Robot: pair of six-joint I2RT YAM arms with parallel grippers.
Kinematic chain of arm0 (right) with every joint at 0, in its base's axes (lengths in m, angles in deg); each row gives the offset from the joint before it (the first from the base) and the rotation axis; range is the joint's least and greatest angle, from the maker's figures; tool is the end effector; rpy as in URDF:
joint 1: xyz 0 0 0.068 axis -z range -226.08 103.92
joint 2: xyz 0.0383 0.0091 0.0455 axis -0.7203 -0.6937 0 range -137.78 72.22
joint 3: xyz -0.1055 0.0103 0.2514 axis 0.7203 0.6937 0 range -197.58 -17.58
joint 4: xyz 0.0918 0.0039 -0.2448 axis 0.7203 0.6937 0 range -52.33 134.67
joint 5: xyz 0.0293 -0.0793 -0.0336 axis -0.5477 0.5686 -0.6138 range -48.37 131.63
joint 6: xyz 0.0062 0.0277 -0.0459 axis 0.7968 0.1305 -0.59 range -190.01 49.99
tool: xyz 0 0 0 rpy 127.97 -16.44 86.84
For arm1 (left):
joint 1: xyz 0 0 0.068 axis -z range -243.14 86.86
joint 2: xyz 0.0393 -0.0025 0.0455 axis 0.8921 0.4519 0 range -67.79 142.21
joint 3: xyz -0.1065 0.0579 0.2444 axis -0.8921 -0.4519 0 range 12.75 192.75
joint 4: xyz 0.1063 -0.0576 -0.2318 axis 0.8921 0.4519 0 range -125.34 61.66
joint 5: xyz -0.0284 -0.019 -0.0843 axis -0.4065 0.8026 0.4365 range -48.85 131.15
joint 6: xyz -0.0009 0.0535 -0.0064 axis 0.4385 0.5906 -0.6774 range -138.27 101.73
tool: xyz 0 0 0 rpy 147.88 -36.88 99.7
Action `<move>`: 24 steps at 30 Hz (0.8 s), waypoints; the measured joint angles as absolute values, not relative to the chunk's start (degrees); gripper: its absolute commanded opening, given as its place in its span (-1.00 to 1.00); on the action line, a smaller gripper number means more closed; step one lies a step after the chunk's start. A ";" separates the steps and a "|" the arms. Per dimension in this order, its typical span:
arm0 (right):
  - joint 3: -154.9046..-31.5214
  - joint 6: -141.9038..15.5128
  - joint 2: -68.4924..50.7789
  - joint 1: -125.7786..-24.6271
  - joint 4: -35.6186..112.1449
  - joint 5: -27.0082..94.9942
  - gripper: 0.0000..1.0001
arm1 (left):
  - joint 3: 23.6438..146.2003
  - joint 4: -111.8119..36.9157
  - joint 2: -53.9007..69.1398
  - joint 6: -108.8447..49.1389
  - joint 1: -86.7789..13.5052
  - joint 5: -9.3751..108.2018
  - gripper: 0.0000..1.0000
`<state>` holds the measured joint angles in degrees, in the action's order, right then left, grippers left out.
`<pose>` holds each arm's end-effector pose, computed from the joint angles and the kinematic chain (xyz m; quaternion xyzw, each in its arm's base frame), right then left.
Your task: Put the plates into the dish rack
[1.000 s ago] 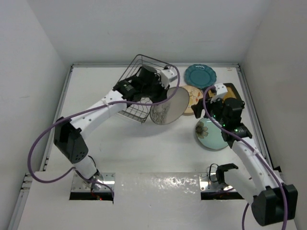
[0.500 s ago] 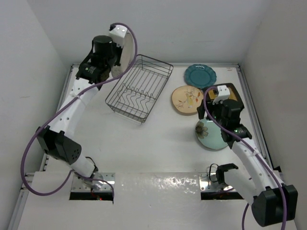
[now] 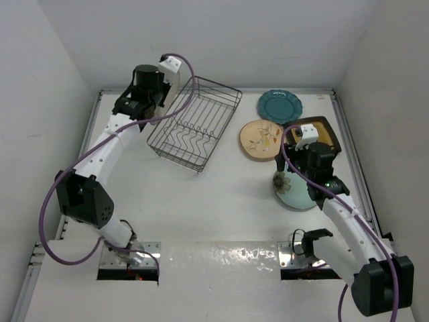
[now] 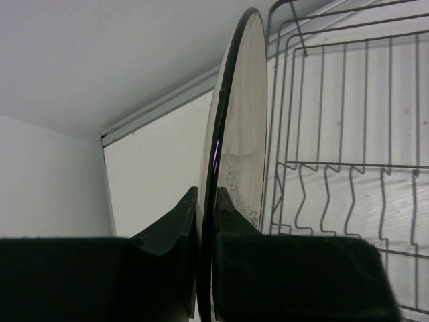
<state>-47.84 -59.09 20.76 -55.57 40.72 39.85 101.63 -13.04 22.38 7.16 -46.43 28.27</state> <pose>0.2027 0.0350 0.2423 0.0020 0.8398 0.1090 0.5319 0.3535 -0.0979 0.3884 0.2416 0.7980 0.1350 0.5354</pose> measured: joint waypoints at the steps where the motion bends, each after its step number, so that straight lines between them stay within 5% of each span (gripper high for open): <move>1: -47.75 -59.35 20.78 -55.57 40.72 39.83 0.48 | 101.66 -13.61 22.82 7.38 -47.24 28.53 -1.00; 24: -47.34 -60.99 20.50 -55.57 40.74 39.31 0.48 | 97.15 -20.23 24.13 9.23 -49.95 27.04 -1.00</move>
